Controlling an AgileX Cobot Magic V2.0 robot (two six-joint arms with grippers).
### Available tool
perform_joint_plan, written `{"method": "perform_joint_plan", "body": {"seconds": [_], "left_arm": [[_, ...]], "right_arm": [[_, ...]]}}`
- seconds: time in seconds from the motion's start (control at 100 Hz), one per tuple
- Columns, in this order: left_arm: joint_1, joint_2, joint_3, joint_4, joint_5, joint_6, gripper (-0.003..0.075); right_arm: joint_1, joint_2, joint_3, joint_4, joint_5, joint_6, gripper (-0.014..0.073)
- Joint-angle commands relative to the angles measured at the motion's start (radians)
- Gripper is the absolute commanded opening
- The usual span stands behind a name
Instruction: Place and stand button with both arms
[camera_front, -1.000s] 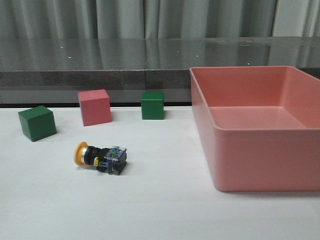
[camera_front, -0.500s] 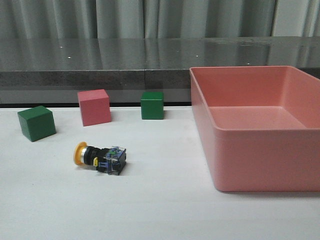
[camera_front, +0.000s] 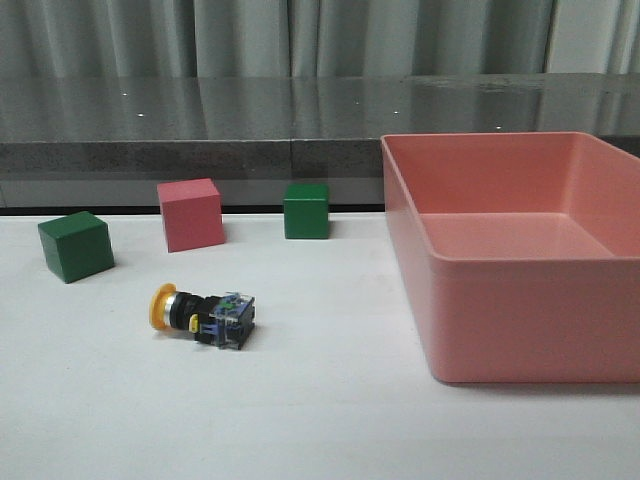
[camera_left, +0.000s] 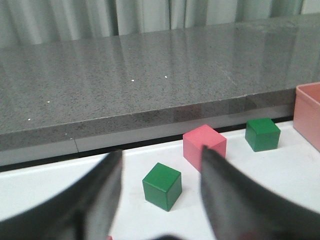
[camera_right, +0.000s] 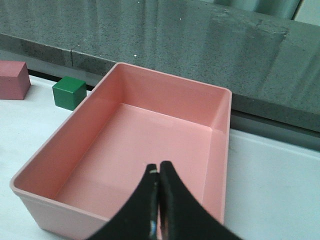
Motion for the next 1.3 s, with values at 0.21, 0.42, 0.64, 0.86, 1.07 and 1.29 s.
{"method": "perform_joint_plan", "body": {"seconds": [0.21, 0.42, 0.64, 0.86, 1.07, 1.29], "left_arm": [[-0.032, 0.330, -0.088, -0.092, -0.244, 0.011, 0.0678], [-0.083, 0.586, -0.179, 0.054, -0.225, 0.021, 0.0655], [-0.142, 0.796, -0.373, 0.172, -0.098, 0.024, 0.0654], [-0.178, 0.923, -0.613, -0.100, 0.334, 0.436, 0.0650], [-0.091, 0.997, -0.779, -0.573, 0.720, 1.049, 0.0650], [0.031, 1.045, -0.786, -0.967, 0.790, 1.593, 0.0650]], "right_arm": [[-0.006, 0.003, -0.022, 0.002, -0.091, 0.001, -0.0062], [-0.006, 0.003, -0.022, 0.002, -0.091, 0.001, -0.0062], [-0.006, 0.003, -0.022, 0.002, -0.091, 0.001, -0.0062], [-0.006, 0.003, -0.022, 0.002, -0.091, 0.001, -0.0062], [-0.006, 0.003, -0.022, 0.002, -0.088, 0.001, -0.0062], [-0.006, 0.003, -0.022, 0.002, -0.068, 0.001, -0.0062]]}}
